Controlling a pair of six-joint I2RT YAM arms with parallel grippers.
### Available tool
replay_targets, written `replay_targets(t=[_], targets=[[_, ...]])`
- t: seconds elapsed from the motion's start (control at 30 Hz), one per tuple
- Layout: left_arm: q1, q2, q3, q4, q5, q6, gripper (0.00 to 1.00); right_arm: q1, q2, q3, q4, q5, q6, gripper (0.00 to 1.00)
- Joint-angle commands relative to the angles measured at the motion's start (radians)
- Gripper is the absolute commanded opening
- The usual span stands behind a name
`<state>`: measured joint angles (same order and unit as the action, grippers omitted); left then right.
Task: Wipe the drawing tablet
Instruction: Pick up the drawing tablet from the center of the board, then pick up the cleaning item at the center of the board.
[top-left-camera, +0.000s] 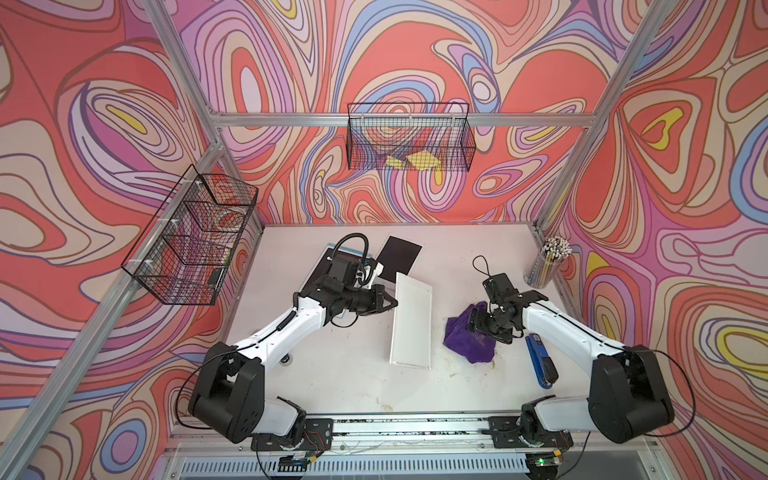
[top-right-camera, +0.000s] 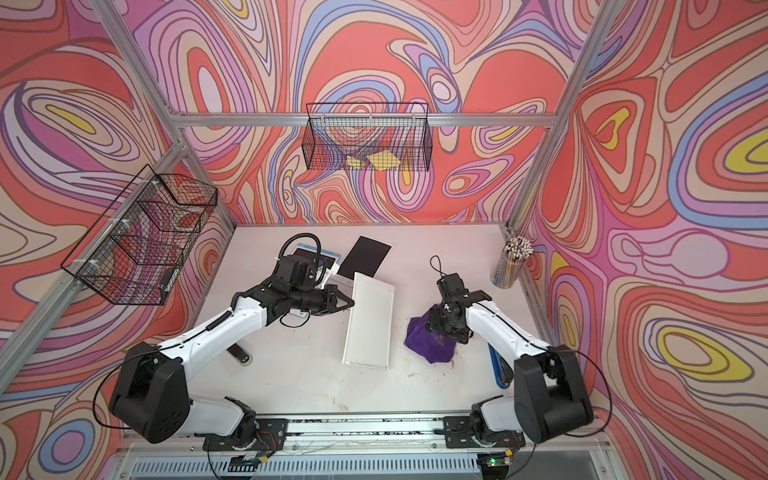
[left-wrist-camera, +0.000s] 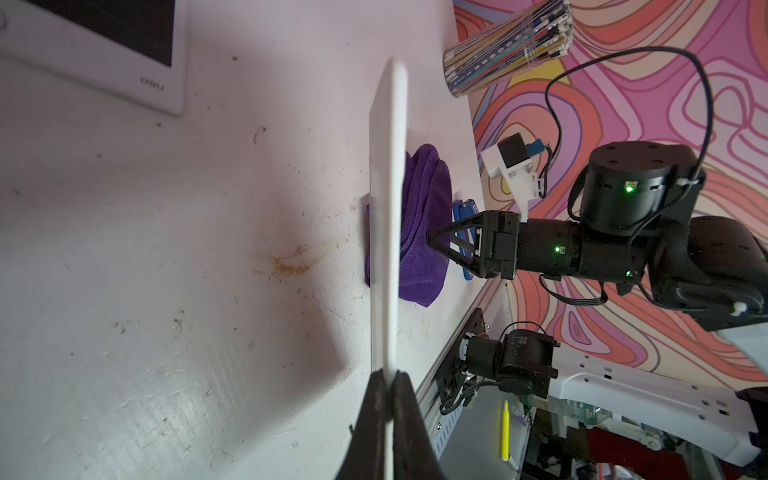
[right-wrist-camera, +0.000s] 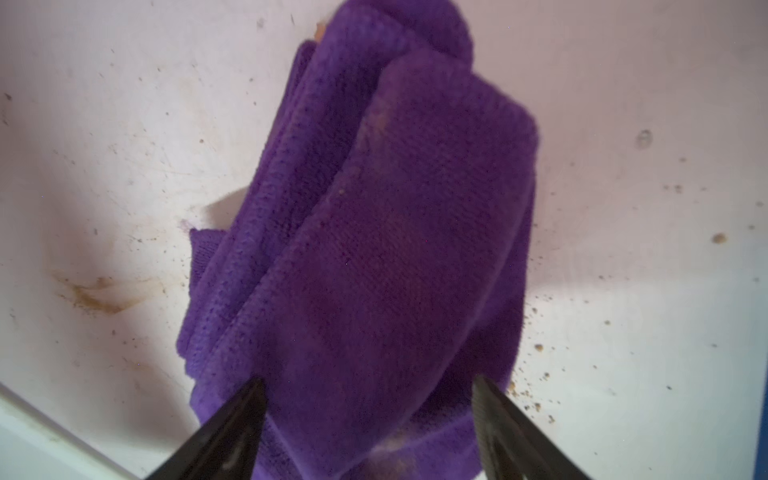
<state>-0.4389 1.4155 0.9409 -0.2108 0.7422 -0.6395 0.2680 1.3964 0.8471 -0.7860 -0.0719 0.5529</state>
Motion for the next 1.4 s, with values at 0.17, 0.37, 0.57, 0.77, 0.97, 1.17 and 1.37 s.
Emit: replay_targets(t=[0.17,0.37,0.57,0.77,0.97,1.17,1.37], targets=[[0.049,-0.057,-0.173,0.183,-0.014,-0.123,0.0,0.059,0.098,0.023,0.05,0.088,0.008,0.81],[0.066,-0.058,-0.287,0.242,-0.059,-0.169,0.0,0.15,0.217,0.074,-0.001,0.2,0.038,0.8],[0.067,-0.051,-0.398,0.411,-0.075,-0.231,0.0,0.171,0.324,0.086,0.005,0.196,0.054,0.77],[0.067,0.004,-0.501,0.648,-0.047,-0.275,0.0,0.171,0.345,0.051,0.065,0.131,0.05,0.51],[0.066,0.09,-0.552,0.85,-0.026,-0.283,0.0,0.17,0.221,0.036,0.103,0.07,0.05,0.0],[0.066,0.166,-0.572,0.961,0.008,-0.282,0.0,0.176,0.028,0.188,0.093,-0.095,0.011,0.0],[0.068,0.188,-0.575,0.978,0.016,-0.286,0.0,0.196,0.127,0.316,0.186,-0.295,0.032,0.0]])
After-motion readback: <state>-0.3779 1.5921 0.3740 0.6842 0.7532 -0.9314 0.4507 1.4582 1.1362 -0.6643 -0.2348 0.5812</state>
